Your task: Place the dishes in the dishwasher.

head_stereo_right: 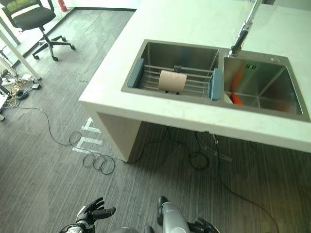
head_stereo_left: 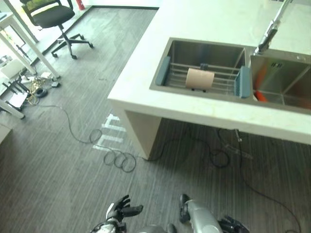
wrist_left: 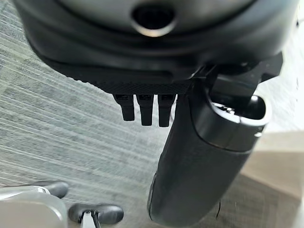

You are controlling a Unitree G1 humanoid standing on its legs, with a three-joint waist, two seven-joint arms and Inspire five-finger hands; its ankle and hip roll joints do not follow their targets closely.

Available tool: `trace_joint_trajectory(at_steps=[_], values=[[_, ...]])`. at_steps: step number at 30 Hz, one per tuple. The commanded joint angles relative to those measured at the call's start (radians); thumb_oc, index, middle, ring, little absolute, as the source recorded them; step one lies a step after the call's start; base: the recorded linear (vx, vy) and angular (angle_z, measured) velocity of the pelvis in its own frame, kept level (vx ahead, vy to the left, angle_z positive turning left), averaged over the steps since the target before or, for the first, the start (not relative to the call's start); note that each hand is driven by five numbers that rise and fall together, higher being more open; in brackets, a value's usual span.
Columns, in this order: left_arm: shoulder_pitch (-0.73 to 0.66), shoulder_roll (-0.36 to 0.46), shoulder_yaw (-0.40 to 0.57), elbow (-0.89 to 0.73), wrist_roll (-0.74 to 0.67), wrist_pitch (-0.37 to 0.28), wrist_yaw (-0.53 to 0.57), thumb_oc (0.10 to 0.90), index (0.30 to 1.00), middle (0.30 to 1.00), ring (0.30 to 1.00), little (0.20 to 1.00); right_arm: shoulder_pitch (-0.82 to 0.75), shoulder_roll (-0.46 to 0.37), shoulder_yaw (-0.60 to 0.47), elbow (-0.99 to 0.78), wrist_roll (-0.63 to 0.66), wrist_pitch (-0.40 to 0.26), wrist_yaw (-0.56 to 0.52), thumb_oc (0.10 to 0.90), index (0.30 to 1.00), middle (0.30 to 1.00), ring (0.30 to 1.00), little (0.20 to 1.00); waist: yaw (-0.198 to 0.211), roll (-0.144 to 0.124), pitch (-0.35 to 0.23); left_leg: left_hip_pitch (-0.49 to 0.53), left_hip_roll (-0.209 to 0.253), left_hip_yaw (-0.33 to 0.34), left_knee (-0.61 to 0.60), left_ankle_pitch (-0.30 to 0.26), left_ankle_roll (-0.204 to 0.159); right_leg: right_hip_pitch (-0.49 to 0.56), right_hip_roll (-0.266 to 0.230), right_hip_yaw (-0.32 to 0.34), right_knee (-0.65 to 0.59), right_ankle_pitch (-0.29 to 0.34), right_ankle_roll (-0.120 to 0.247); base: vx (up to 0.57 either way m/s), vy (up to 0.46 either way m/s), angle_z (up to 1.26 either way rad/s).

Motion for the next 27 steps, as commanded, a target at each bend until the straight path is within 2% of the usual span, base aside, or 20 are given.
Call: trace_joint_trajectory(at_steps=[1, 2, 3, 4, 5, 6, 7, 8, 10, 12, 13, 19, 27], values=[[-0.005, 0.012, 0.011, -0.027, -0.058, -0.008, 0.012, 0.8, 0.9, 0.9, 0.9, 0.9, -0.049, -0.094, 0.01, -0.033, -0.025, -0.068, 0.018, 0.8, 0.9, 0.9, 0.9, 0.9, 0.021, -0.028, 0.015, -0.114, 0.129, -0.036, 0.223, 0.08, -0.011, 0.032, -0.11, 0.066, -0.009, -0.067, 0.182, 0.18, -0.229, -0.32], [-0.003, 0.012, 0.015, -0.022, -0.052, 0.0, 0.008, 0.8, 0.9, 0.9, 0.9, 0.9, -0.052, -0.096, 0.011, -0.034, -0.02, -0.065, 0.013, 0.8, 0.9, 0.9, 0.9, 0.9, 0.025, -0.028, 0.02, -0.138, 0.124, -0.03, 0.252, 0.08, -0.01, 0.041, -0.11, 0.068, -0.009, -0.072, 0.178, 0.14, -0.154, -0.19], [-0.001, 0.007, 0.012, -0.007, -0.038, -0.001, 0.009, 0.8, 0.9, 0.9, 0.9, 0.9, -0.056, -0.099, 0.008, -0.032, -0.004, -0.057, 0.004, 0.8, 0.9, 0.9, 0.9, 0.9, 0.037, -0.028, 0.029, -0.205, 0.119, -0.029, 0.267, 0.08, -0.001, 0.059, -0.106, 0.074, -0.009, -0.083, 0.176, 0.14, -0.085, -0.17], [0.002, 0.002, 0.012, 0.003, -0.032, 0.0, 0.013, 0.8, 0.9, 0.9, 0.9, 0.9, -0.058, -0.1, 0.005, -0.031, -0.002, -0.049, 0.001, 0.8, 0.9, 0.9, 0.9, 0.9, 0.047, -0.027, 0.033, -0.229, 0.109, -0.032, 0.236, 0.069, 0.01, 0.067, -0.103, 0.08, -0.009, -0.089, 0.18, 0.18, -0.039, -0.11], [0.007, -0.002, 0.015, 0.013, -0.035, 0.003, 0.018, 0.8, 0.9, 0.9, 0.9, 0.9, -0.06, -0.1, 0.004, -0.029, -0.019, -0.043, -0.003, 0.8, 0.9, 0.9, 0.9, 0.9, 0.056, -0.028, 0.036, -0.235, 0.099, -0.038, 0.183, 0.052, 0.025, 0.073, -0.099, 0.09, -0.009, -0.095, 0.185, 0.2, 0.049, -0.19], [0.012, -0.004, 0.024, 0.025, -0.054, 0.009, 0.022, 0.8, 0.9, 0.9, 0.9, 0.9, -0.066, -0.098, 0.007, -0.025, -0.052, -0.037, -0.002, 0.8, 0.9, 0.9, 0.9, 0.9, 0.068, -0.026, 0.039, -0.212, 0.091, -0.053, 0.052, 0.036, 0.041, 0.078, -0.089, 0.104, -0.009, -0.105, 0.193, 0.23, 0.138, -0.15], [0.013, -0.005, 0.042, 0.035, -0.073, 0.035, 0.022, 0.8, 0.9, 0.9, 0.9, 0.9, -0.073, -0.093, 0.009, -0.015, -0.075, -0.024, 0.0, 0.8, 0.9, 0.9, 0.9, 0.9, 0.078, -0.016, 0.041, -0.219, 0.107, -0.069, -0.095, 0.024, 0.043, 0.081, -0.072, 0.112, -0.009, -0.119, 0.2, 0.19, 0.187, -0.36], [0.012, -0.005, 0.048, 0.046, -0.094, 0.055, 0.016, 0.8, 0.9, 0.9, 0.9, 0.9, -0.074, -0.089, 0.015, -0.008, -0.068, -0.02, -0.003, 0.8, 0.9, 0.9, 0.9, 0.9, 0.086, 0.006, 0.048, -0.291, 0.129, -0.08, -0.095, 0.029, 0.024, 0.091, -0.046, 0.112, -0.009, -0.131, 0.205, 0.16, 0.174, -0.52], [0.008, -0.012, 0.057, 0.074, -0.137, 0.104, -0.006, 0.8, 0.9, 0.9, 0.9, 0.9, -0.066, -0.084, 0.012, 0.006, -0.037, -0.01, -0.013, 0.8, 0.9, 0.9, 0.9, 0.9, 0.097, 0.017, 0.058, -0.367, 0.154, -0.065, -0.095, 0.083, -0.003, 0.118, -0.026, 0.117, -0.009, -0.154, 0.203, 0.12, 0.119, -0.58], [0.003, -0.03, 0.08, 0.098, -0.144, 0.165, -0.014, 0.8, 0.9, 0.9, 0.9, 0.9, -0.053, -0.073, -0.015, 0.018, -0.007, 0.002, -0.029, 0.8, 0.9, 0.9, 0.9, 0.9, 0.095, 0.017, 0.04, -0.371, 0.171, -0.052, -0.095, 0.075, -0.001, 0.116, -0.042, 0.096, -0.009, -0.157, 0.214, 0.12, 0.233, -0.5], [0.005, -0.039, 0.081, 0.12, -0.162, 0.177, -0.015, 0.8, 0.9, 0.9, 0.9, 0.9, -0.046, -0.066, -0.02, 0.025, -0.005, 0.0, -0.029, 0.8, 0.9, 0.9, 0.9, 0.9, 0.094, 0.018, 0.032, -0.361, 0.165, -0.077, -0.095, 0.063, 0.003, 0.113, -0.048, 0.092, -0.009, -0.151, 0.219, 0.14, 0.269, -0.5], [0.016, -0.038, 0.098, 0.168, -0.217, 0.18, -0.001, 0.8, 0.9, 0.9, 0.9, 0.9, -0.009, -0.026, -0.044, 0.024, 0.021, -0.027, -0.002, 0.8, 0.9, 0.9, 0.9, 0.9, 0.07, 0.015, 0.0, -0.283, 0.147, -0.104, -0.095, -0.007, 0.034, 0.109, -0.056, 0.059, -0.009, -0.139, 0.222, 0.1, 0.126, -0.05], [-0.011, -0.023, 0.102, 0.165, -0.261, 0.184, -0.005, 0.8, 0.9, 0.9, 0.9, 0.9, -0.048, -0.022, -0.016, -0.024, 0.074, -0.045, -0.032, 0.8, 0.9, 0.9, 0.9, 0.9, 0.076, 0.009, 0.014, -0.28, 0.131, -0.088, -0.095, -0.034, 0.072, 0.081, -0.077, 0.044, -0.009, -0.115, 0.229, -0.02, 0.061, 0.0]])
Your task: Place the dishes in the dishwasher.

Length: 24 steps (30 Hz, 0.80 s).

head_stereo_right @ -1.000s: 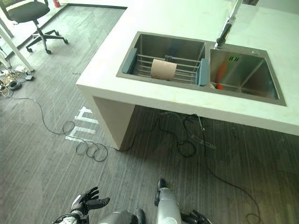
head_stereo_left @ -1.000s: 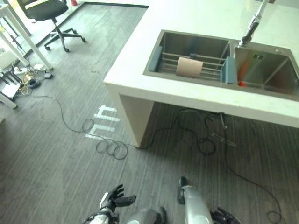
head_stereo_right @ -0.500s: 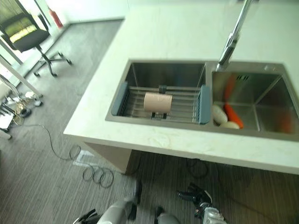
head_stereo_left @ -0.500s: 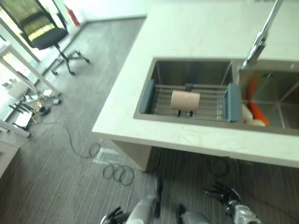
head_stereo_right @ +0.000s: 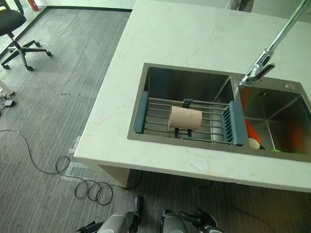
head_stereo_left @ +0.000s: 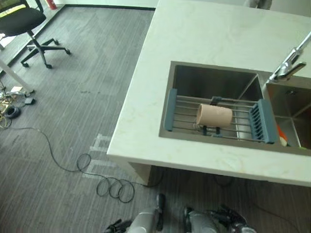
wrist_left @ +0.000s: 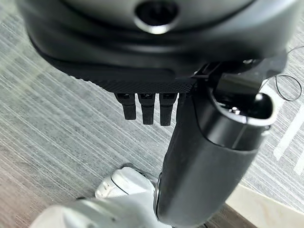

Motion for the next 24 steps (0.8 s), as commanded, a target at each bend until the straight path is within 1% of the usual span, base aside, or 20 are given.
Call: trace_joint_trajectory(at_steps=[1, 3, 4, 5, 6, 7, 8, 9, 10, 11, 12, 13, 14, 16, 17, 19, 20, 21, 23, 24], values=[[0.043, -0.036, -0.021, -0.012, -0.037, 0.007, 0.004, 0.8, 0.9, 0.9, 0.9, 0.9, 0.016, -0.062, -0.01, -0.06, 0.041, -0.038, -0.032, 0.8, 0.9, 0.9, 0.9, 0.9, 0.013, 0.042, -0.017, 0.004, 0.041, -0.019, 0.131, -0.223, -0.042, 0.038, -0.009, -0.037, -0.075, 0.066, 0.052, 0.06, 0.103, -0.04], [0.049, -0.04, -0.023, -0.01, -0.034, 0.002, 0.003, 0.8, 0.9, 0.9, 0.9, 0.9, 0.012, -0.054, -0.015, -0.065, 0.033, -0.05, -0.059, 0.8, 0.9, 0.9, 0.9, 0.9, 0.024, 0.049, -0.021, 0.014, 0.06, 0.003, 0.131, -0.231, -0.032, 0.083, -0.009, -0.087, -0.075, 0.078, 0.057, 0.08, 0.085, -0.16], [0.05, -0.04, -0.024, -0.01, -0.028, -0.002, 0.001, 0.8, 0.9, 0.9, 0.9, 0.9, 0.013, -0.053, -0.016, -0.065, 0.028, -0.056, -0.068, 0.8, 0.9, 0.9, 0.9, 0.9, 0.024, 0.049, -0.02, 0.016, 0.061, 0.005, 0.131, -0.233, -0.029, 0.09, -0.007, -0.091, -0.075, 0.084, 0.059, 0.09, 0.055, -0.26], [0.052, -0.038, -0.027, -0.01, -0.021, -0.011, 0.0, 0.8, 0.9, 0.9, 0.9, 0.9, 0.018, -0.051, -0.018, -0.075, 0.005, -0.067, -0.08, 0.8, 0.9, 0.9, 0.9, 0.9, 0.016, 0.06, -0.016, 0.026, 0.067, -0.004, 0.131, -0.242, -0.017, 0.103, 0.001, -0.091, -0.066, 0.146, 0.071, 0.04, 0.022, -0.46], [0.048, -0.034, -0.033, -0.012, -0.024, -0.02, 0.004, 0.8, 0.9, 0.9, 0.9, 0.9, 0.021, -0.053, -0.019, -0.082, -0.015, -0.079, -0.09, 0.8, 0.9, 0.9, 0.9, 0.9, 0.007, 0.063, -0.004, 0.033, 0.065, -0.016, 0.131, -0.246, -0.005, 0.074, -0.004, -0.07, -0.002, 0.157, 0.074, -0.01, -0.013, -0.32], [0.037, -0.027, -0.044, -0.014, -0.048, -0.031, 0.008, 0.8, 0.9, 0.9, 0.9, 0.9, 0.022, -0.057, -0.016, -0.088, -0.029, -0.088, -0.102, 0.8, 0.9, 0.9, 0.9, 0.9, -0.003, 0.064, 0.008, 0.036, 0.06, -0.029, 0.131, -0.247, 0.004, 0.045, -0.014, -0.046, 0.028, 0.161, 0.07, -0.04, -0.168, -0.14], [0.028, -0.015, -0.044, -0.016, -0.089, -0.045, 0.008, 0.8, 0.9, 0.9, 0.9, 0.9, 0.021, -0.058, -0.012, -0.087, -0.03, -0.081, -0.108, 0.8, 0.9, 0.9, 0.9, 0.9, -0.005, 0.067, 0.014, 0.037, 0.062, -0.033, 0.131, -0.246, -0.003, 0.051, -0.04, -0.048, -0.03, 0.164, 0.067, -0.03, -0.282, 0.15], [0.024, -0.012, -0.034, -0.02, -0.106, -0.054, 0.011, 0.8, 0.9, 0.9, 0.9, 0.9, 0.021, -0.055, -0.013, -0.081, -0.029, -0.07, -0.106, 0.8, 0.9, 0.9, 0.9, 0.9, -0.004, 0.066, 0.014, 0.041, 0.065, -0.03, 0.131, -0.249, -0.009, 0.054, -0.064, -0.054, -0.075, 0.179, 0.072, 0.0, -0.37, 0.17], [0.025, -0.009, -0.021, -0.024, -0.114, -0.063, 0.014, 0.8, 0.9, 0.9, 0.9, 0.9, 0.022, -0.05, -0.015, -0.075, -0.039, -0.063, -0.107, 0.8, 0.9, 0.9, 0.9, 0.9, -0.003, 0.055, 0.018, 0.054, 0.065, -0.023, 0.131, -0.257, -0.016, 0.026, -0.106, -0.049, -0.075, 0.205, 0.085, 0.02, -0.333, 0.09], [0.026, -0.005, -0.008, -0.029, -0.121, -0.071, 0.019, 0.8, 0.9, 0.9, 0.9, 0.9, 0.022, -0.047, -0.014, -0.071, -0.053, -0.057, -0.108, 0.8, 0.9, 0.9, 0.9, 0.9, -0.001, 0.053, 0.019, 0.062, 0.077, -0.019, 0.131, -0.26, -0.024, 0.013, -0.127, -0.044, -0.075, 0.217, 0.092, 0.04, -0.331, -0.01], [0.023, 0.0, 0.0, -0.036, -0.126, -0.078, 0.028, 0.8, 0.9, 0.9, 0.9, 0.9, 0.02, -0.044, -0.01, -0.067, -0.061, -0.048, -0.107, 0.8, 0.9, 0.9, 0.9, 0.9, 0.001, 0.054, 0.019, 0.063, 0.094, -0.017, 0.131, -0.257, -0.033, 0.014, -0.128, -0.039, -0.075, 0.188, 0.096, 0.06, -0.404, -0.12], [0.022, 0.002, 0.014, -0.041, -0.111, -0.1, 0.037, 0.8, 0.9, 0.9, 0.9, 0.9, 0.023, -0.041, -0.007, -0.06, -0.055, -0.047, -0.1, 0.8, 0.9, 0.9, 0.9, 0.9, 0.005, 0.041, 0.014, 0.062, 0.108, -0.013, 0.131, -0.258, -0.044, 0.008, -0.125, -0.038, -0.075, 0.149, 0.109, 0.05, -0.503, -0.12], [0.026, 0.001, 0.029, -0.052, -0.111, -0.121, 0.051, 0.8, 0.9, 0.9, 0.9, 0.9, 0.021, -0.042, 0.001, -0.057, -0.048, -0.051, -0.091, 0.8, 0.9, 0.9, 0.9, 0.9, 0.015, 0.027, 0.0, 0.056, 0.133, 0.01, 0.131, -0.254, -0.065, 0.003, -0.135, -0.055, -0.075, 0.124, 0.115, 0.02, -0.445, -0.13], [0.029, -0.003, 0.034, -0.066, -0.127, -0.14, 0.06, 0.8, 0.9, 0.9, 0.9, 0.9, 0.018, -0.048, 0.01, -0.062, -0.046, -0.054, -0.083, 0.8, 0.9, 0.9, 0.9, 0.9, 0.017, 0.019, -0.013, 0.05, 0.161, 0.025, 0.131, -0.251, -0.088, -0.004, -0.131, -0.063, -0.075, 0.102, 0.113, -0.01, -0.359, -0.16], [0.034, -0.012, 0.035, -0.081, -0.107, -0.163, 0.055, 0.8, 0.9, 0.9, 0.9, 0.9, 0.019, -0.059, 0.013, -0.069, -0.065, -0.049, -0.071, 0.8, 0.9, 0.9, 0.9, 0.9, 0.01, 0.016, -0.026, 0.048, 0.185, 0.027, 0.131, -0.245, -0.113, -0.007, -0.113, -0.058, -0.075, 0.084, 0.105, 0.01, -0.309, -0.05], [0.037, -0.017, 0.027, -0.093, -0.085, -0.187, 0.061, 0.8, 0.9, 0.9, 0.9, 0.9, 0.021, -0.068, 0.014, -0.073, -0.071, -0.035, -0.064, 0.8, 0.9, 0.9, 0.9, 0.9, 0.005, 0.017, -0.031, 0.042, 0.201, 0.026, 0.131, -0.237, -0.128, -0.006, -0.1, -0.056, -0.075, 0.073, 0.097, 0.0, -0.224, -0.02], [0.034, -0.015, 0.017, -0.116, -0.082, -0.203, 0.07, 0.8, 0.9, 0.9, 0.9, 0.9, 0.024, -0.078, 0.011, -0.068, -0.067, -0.01, -0.044, 0.8, 0.9, 0.9, 0.9, 0.9, -0.003, 0.021, -0.031, 0.029, 0.228, 0.036, 0.131, -0.219, -0.145, -0.005, -0.086, -0.06, -0.075, 0.061, 0.083, -0.08, -0.261, -0.08], [0.022, -0.008, 0.01, -0.142, -0.086, -0.194, 0.064, 0.8, 0.9, 0.9, 0.9, 0.9, 0.031, -0.087, 0.004, -0.055, -0.038, 0.025, 0.014, 0.8, 0.9, 0.9, 0.9, 0.9, -0.008, 0.026, -0.027, 0.012, 0.25, 0.046, 0.131, -0.194, -0.161, -0.003, -0.076, -0.066, -0.075, 0.052, 0.069, -0.1, -0.219, 0.02], [0.011, -0.005, 0.009, -0.16, -0.065, -0.178, 0.043, 0.8, 0.9, 0.9, 0.9, 0.9, 0.038, -0.089, -0.006, -0.041, 0.005, 0.037, 0.087, 0.8, 0.9, 0.9, 0.9, 0.9, -0.009, 0.028, -0.023, 0.013, 0.251, 0.056, 0.131, -0.177, -0.165, 0.003, -0.077, -0.071, -0.075, 0.049, 0.062, -0.07, -0.119, 0.24], [0.006, -0.007, 0.008, -0.168, -0.039, -0.168, 0.033, 0.8, 0.9, 0.9, 0.9, 0.9, 0.039, -0.092, -0.008, -0.04, -0.052, 0.034, 0.073, 0.8, 0.9, 0.9, 0.9, 0.9, -0.008, 0.026, -0.017, 0.033, 0.236, 0.06, 0.131, -0.182, -0.16, 0.013, -0.083, -0.074, -0.075, 0.047, 0.062, -0.07, -0.057, 0.38]])
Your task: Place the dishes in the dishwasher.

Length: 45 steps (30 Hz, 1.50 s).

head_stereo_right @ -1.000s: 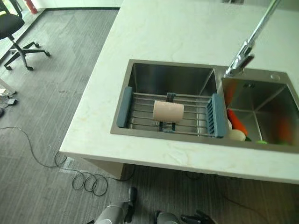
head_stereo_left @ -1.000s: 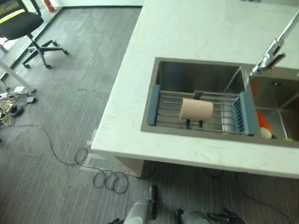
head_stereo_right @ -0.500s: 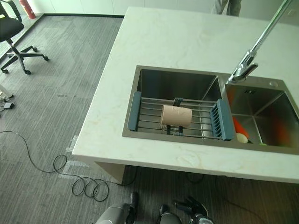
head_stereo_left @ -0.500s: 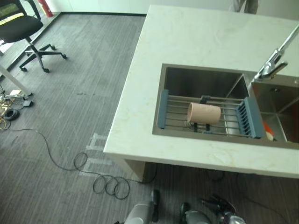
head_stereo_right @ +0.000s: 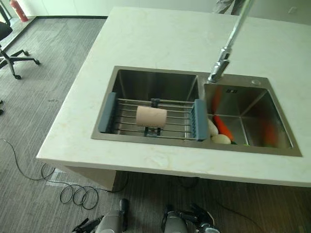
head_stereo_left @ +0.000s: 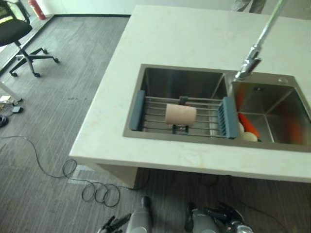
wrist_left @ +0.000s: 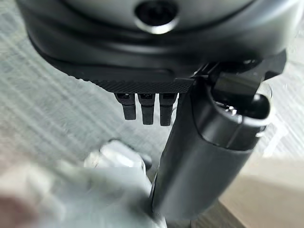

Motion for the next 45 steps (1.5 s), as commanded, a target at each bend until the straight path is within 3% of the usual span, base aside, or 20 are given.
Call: trace_joint_trajectory(at_steps=[1, 4, 7, 11, 12, 13, 15, 17, 23, 26, 33, 34, 36, 39, 42, 43, 45], values=[[-0.065, 0.018, -0.006, -0.027, 0.08, -0.026, -0.022, 0.8, 0.9, 0.9, 0.9, 0.9, -0.009, -0.057, -0.006, -0.003, -0.02, 0.019, 0.072, 0.8, 0.9, 0.9, 0.9, 0.9, -0.005, 0.015, 0.004, 0.042, -0.037, -0.01, 0.135, -0.138, -0.019, 0.113, -0.066, 0.041, -0.119, -0.036, 0.108, -0.06, -0.006, 0.32], [-0.063, 0.013, -0.02, -0.038, 0.116, 0.016, -0.038, 0.8, 0.9, 0.9, 0.9, 0.9, -0.006, -0.065, -0.02, -0.009, 0.148, 0.068, 0.176, 0.8, 0.9, 0.9, 0.9, 0.9, -0.01, 0.017, -0.007, 0.046, -0.046, -0.013, 0.135, -0.148, -0.013, 0.114, -0.069, 0.036, -0.119, -0.027, 0.11, -0.05, 0.055, 0.2], [-0.059, -0.003, -0.032, 0.009, 0.153, 0.056, -0.05, 0.8, 0.9, 0.9, 0.9, 0.9, 0.002, -0.061, -0.045, 0.004, 0.147, 0.08, 0.218, 0.8, 0.9, 0.9, 0.9, 0.9, -0.027, 0.025, -0.027, 0.062, -0.069, -0.048, 0.135, -0.178, -0.011, 0.121, -0.062, 0.066, -0.119, -0.03, 0.114, -0.02, 0.146, 0.13], [-0.053, -0.016, -0.049, 0.064, 0.16, 0.06, -0.051, 0.8, 0.9, 0.9, 0.9, 0.9, 0.003, -0.043, -0.049, 0.021, 0.115, 0.074, 0.244, 0.8, 0.9, 0.9, 0.9, 0.9, -0.034, 0.03, -0.04, 0.085, -0.086, -0.057, 0.135, -0.204, -0.009, 0.134, -0.071, 0.073, -0.119, -0.035, 0.123, -0.01, 0.11, -0.14], [-0.088, 0.015, -0.057, 0.093, 0.08, 0.174, -0.167, 0.8, 0.9, 0.9, 0.9, 0.9, -0.056, 0.007, -0.013, -0.002, 0.118, 0.099, 0.117, 0.8, 0.9, 0.9, 0.9, 0.9, -0.016, 0.013, -0.018, 0.085, -0.143, 0.037, 0.135, -0.229, 0.083, 0.127, -0.032, 0.055, -0.119, -0.024, 0.113, -0.01, -0.015, -0.03], [-0.086, 0.012, -0.054, 0.09, 0.085, 0.173, -0.164, 0.8, 0.9, 0.9, 0.9, 0.9, -0.057, 0.004, -0.014, -0.009, 0.108, 0.098, 0.114, 0.8, 0.9, 0.9, 0.9, 0.9, -0.015, 0.013, -0.019, 0.084, -0.14, 0.037, 0.135, -0.23, 0.079, 0.126, -0.029, 0.06, -0.119, -0.028, 0.112, -0.03, -0.094, -0.34], [-0.088, 0.002, -0.052, 0.077, 0.086, 0.18, -0.157, 0.8, 0.9, 0.9, 0.9, 0.9, -0.062, -0.006, -0.021, -0.035, 0.163, 0.024, 0.155, 0.8, 0.9, 0.9, 0.9, 0.9, -0.017, 0.015, -0.026, 0.075, -0.129, 0.028, 0.135, -0.222, 0.062, 0.127, -0.022, 0.06, -0.119, -0.039, 0.106, -0.01, -0.091, -0.15], [-0.086, 0.0, -0.052, 0.07, 0.082, 0.172, -0.158, 0.8, 0.9, 0.9, 0.9, 0.9, -0.057, -0.011, -0.024, -0.066, 0.127, -0.007, 0.127, 0.8, 0.9, 0.9, 0.9, 0.9, -0.022, 0.016, -0.029, 0.076, -0.128, 0.024, 0.135, -0.223, 0.058, 0.13, -0.02, 0.062, -0.119, -0.045, 0.105, 0.02, -0.021, 0.12], [-0.074, 0.002, -0.032, 0.035, -0.017, 0.11, -0.139, 0.8, 0.9, 0.9, 0.9, 0.9, -0.055, -0.029, -0.046, -0.06, 0.138, -0.005, 0.079, 0.8, 0.9, 0.9, 0.9, 0.9, -0.022, 0.029, -0.034, 0.079, -0.132, -0.001, 0.135, -0.222, 0.05, 0.14, -0.024, 0.058, -0.119, -0.056, 0.1, 0.0, 0.013, 0.03], [-0.063, 0.016, 0.004, 0.015, -0.147, 0.068, -0.097, 0.8, 0.9, 0.9, 0.9, 0.9, -0.057, -0.039, -0.053, -0.049, 0.134, -0.006, 0.063, 0.8, 0.9, 0.9, 0.9, 0.9, -0.016, 0.039, -0.033, 0.079, -0.138, -0.008, 0.135, -0.221, 0.046, 0.145, -0.033, 0.051, -0.119, -0.062, 0.098, -0.01, 0.064, 0.06], [0.005, 0.096, 0.193, 0.033, -0.225, -0.089, 0.031, 0.8, 0.9, 0.9, 0.9, 0.9, -0.039, -0.081, -0.098, -0.015, 0.145, 0.002, 0.052, 0.8, 0.9, 0.9, 0.9, 0.9, 0.002, 0.056, -0.033, 0.076, -0.157, -0.032, 0.135, -0.219, 0.043, 0.151, -0.048, 0.043, -0.119, -0.075, 0.1, -0.01, 0.035, 0.11], [0.023, 0.137, 0.252, 0.025, -0.152, -0.171, 0.098, 0.8, 0.9, 0.9, 0.9, 0.9, -0.029, -0.101, -0.119, -0.002, 0.142, 0.003, 0.063, 0.8, 0.9, 0.9, 0.9, 0.9, 0.0, 0.065, -0.034, 0.072, -0.159, -0.037, 0.135, -0.218, 0.042, 0.15, -0.048, 0.047, -0.119, -0.08, 0.101, -0.02, 0.059, 0.07], [0.033, 0.184, 0.291, 0.006, -0.074, -0.222, 0.158, 0.8, 0.9, 0.9, 0.9, 0.9, -0.021, -0.115, -0.128, 0.004, 0.139, 0.005, 0.074, 0.8, 0.9, 0.9, 0.9, 0.9, -0.001, 0.072, -0.035, 0.07, -0.16, -0.039, 0.135, -0.217, 0.04, 0.149, -0.048, 0.05, -0.119, -0.082, 0.102, -0.02, 0.053, 0.03], [0.036, 0.273, 0.35, -0.05, 0.022, -0.269, 0.213, 0.8, 0.9, 0.9, 0.9, 0.9, -0.009, -0.127, -0.131, 0.014, 0.127, 0.002, 0.088, 0.8, 0.9, 0.9, 0.9, 0.9, -0.001, 0.081, -0.035, 0.065, -0.158, -0.038, 0.135, -0.215, 0.039, 0.146, -0.05, 0.052, -0.119, -0.083, 0.103, -0.02, 0.034, 0.04], [0.039, 0.408, 0.407, -0.156, 0.181, -0.36, 0.291, 0.8, 0.9, 0.9, 0.9, 0.9, 0.011, -0.126, -0.121, 0.025, 0.136, -0.005, 0.097, 0.8, 0.9, 0.9, 0.9, 0.9, 0.006, 0.093, -0.037, 0.068, -0.156, -0.035, 0.135, -0.218, 0.038, 0.152, -0.055, 0.051, -0.119, -0.088, 0.108, -0.01, -0.003, 0.03], [0.031, 0.495, 0.438, -0.215, 0.225, -0.36, 0.292, 0.8, 0.9, 0.9, 0.9, 0.9, 0.023, -0.12, -0.112, 0.016, 0.149, -0.008, 0.094, 0.8, 0.9, 0.9, 0.9, 0.9, 0.008, 0.098, -0.039, 0.067, -0.153, -0.032, 0.135, -0.216, 0.037, 0.154, -0.056, 0.049, -0.119, -0.086, 0.112, -0.01, -0.018, 0.07], [0.016, 0.577, 0.454, -0.267, 0.256, -0.367, 0.28, 0.8, 0.9, 0.9, 0.9, 0.9, 0.03, -0.112, -0.099, 0.004, 0.157, -0.011, 0.087, 0.8, 0.9, 0.9, 0.9, 0.9, 0.008, 0.1, -0.042, 0.066, -0.151, -0.029, 0.135, -0.214, 0.036, 0.153, -0.055, 0.048, -0.119, -0.084, 0.113, 0.0, -0.024, 0.06]])
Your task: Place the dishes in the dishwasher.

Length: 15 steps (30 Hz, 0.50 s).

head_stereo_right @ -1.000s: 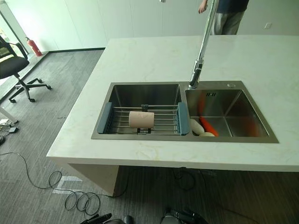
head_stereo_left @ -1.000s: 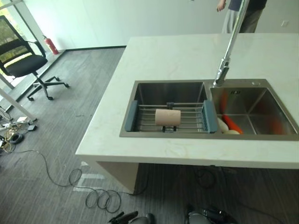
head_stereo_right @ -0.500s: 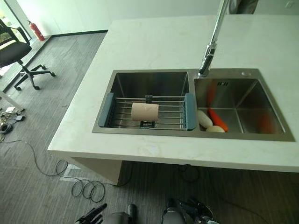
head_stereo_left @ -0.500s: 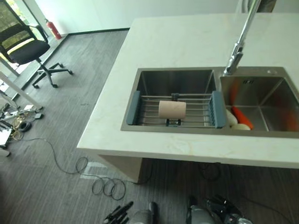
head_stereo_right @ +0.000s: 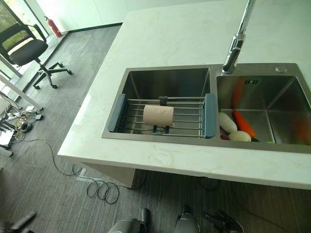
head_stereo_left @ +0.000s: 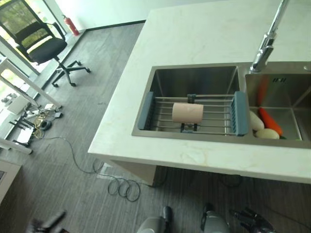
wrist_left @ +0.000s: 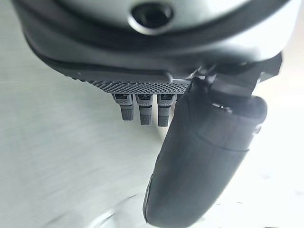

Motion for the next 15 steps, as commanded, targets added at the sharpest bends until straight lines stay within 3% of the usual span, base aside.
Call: trace_joint_trajectory(at_steps=[1, 3, 4, 5, 7, 10, 12, 15], values=[[-0.069, 0.261, 0.028, -0.126, 0.112, -0.203, -0.012, 0.8, 0.9, 0.9, 0.9, 0.9, -0.018, 0.029, 0.021, -0.018, 0.045, -0.048, 0.002, 0.8, 0.9, 0.9, 0.9, 0.9, -0.009, -0.028, -0.022, -0.026, -0.002, 0.009, 0.113, -0.153, 0.0, 0.14, 0.008, 0.047, -0.081, -0.12, 0.066, 0.04, -0.037, 0.02], [-0.134, 0.411, 0.031, -0.33, 0.079, -0.194, -0.132, 0.8, 0.9, 0.9, 0.9, 0.9, -0.022, 0.042, 0.047, -0.03, 0.056, -0.046, -0.02, 0.8, 0.9, 0.9, 0.9, 0.9, -0.008, -0.027, -0.031, -0.025, 0.002, 0.015, 0.113, -0.156, -0.002, 0.141, 0.012, 0.054, -0.081, -0.124, 0.068, 0.03, -0.055, 0.0], [-0.151, 0.438, 0.032, -0.395, 0.061, -0.184, -0.174, 0.8, 0.9, 0.9, 0.9, 0.9, -0.025, 0.045, 0.05, -0.032, 0.059, -0.042, -0.028, 0.8, 0.9, 0.9, 0.9, 0.9, -0.007, -0.027, -0.035, -0.032, 0.003, 0.016, 0.113, -0.15, -0.003, 0.134, 0.014, 0.055, -0.081, -0.119, 0.067, 0.05, -0.099, -0.02], [-0.21, 0.489, 0.006, -0.548, 0.028, -0.136, -0.243, 0.8, 0.9, 0.9, 0.9, 0.9, -0.033, 0.054, 0.056, -0.03, 0.071, -0.031, -0.044, 0.8, 0.9, 0.9, 0.9, 0.9, -0.008, -0.028, -0.041, -0.024, 0.004, 0.02, 0.113, -0.161, -0.004, 0.141, 0.015, 0.055, -0.081, -0.127, 0.07, 0.04, -0.087, -0.06], [-0.269, 0.52, -0.019, -0.682, 0.019, -0.05, -0.272, 0.8, 0.9, 0.9, 0.9, 0.9, -0.038, 0.061, 0.057, -0.029, 0.08, -0.018, -0.056, 0.8, 0.9, 0.9, 0.9, 0.9, -0.011, -0.03, -0.052, -0.031, 0.005, 0.024, 0.113, -0.157, -0.004, 0.131, 0.017, 0.057, -0.081, -0.12, 0.072, 0.05, -0.099, -0.08], [-0.348, 0.527, -0.08, -0.811, -0.035, 0.018, -0.378, 0.8, 0.9, 0.9, 0.9, 0.9, -0.029, 0.075, 0.057, -0.033, 0.09, 0.005, -0.075, 0.8, 0.9, 0.9, 0.9, 0.9, -0.023, -0.032, -0.06, -0.026, 0.007, 0.03, 0.113, -0.162, -0.005, 0.129, 0.021, 0.066, -0.081, -0.118, 0.079, 0.04, -0.102, -0.23], [-0.433, 0.492, -0.177, -0.888, -0.11, 0.13, -0.508, 0.8, 0.9, 0.9, 0.9, 0.9, -0.01, 0.089, 0.049, -0.026, 0.086, 0.024, -0.081, 0.8, 0.9, 0.9, 0.9, 0.9, -0.051, -0.033, -0.063, -0.019, 0.012, 0.043, 0.113, -0.166, -0.007, 0.119, 0.027, 0.087, -0.081, -0.109, 0.086, 0.08, -0.124, -0.5], [-0.512, 0.45, -0.297, -0.886, -0.03, 0.204, -0.561, 0.8, 0.9, 0.9, 0.9, 0.9, 0.013, 0.092, 0.042, -0.013, 0.067, 0.035, -0.077, 0.8, 0.9, 0.9, 0.9, 0.9, -0.089, -0.03, -0.061, -0.013, 0.018, 0.064, 0.113, -0.166, -0.011, 0.107, 0.034, 0.114, -0.081, -0.098, 0.093, 0.05, -0.049, -0.4]])
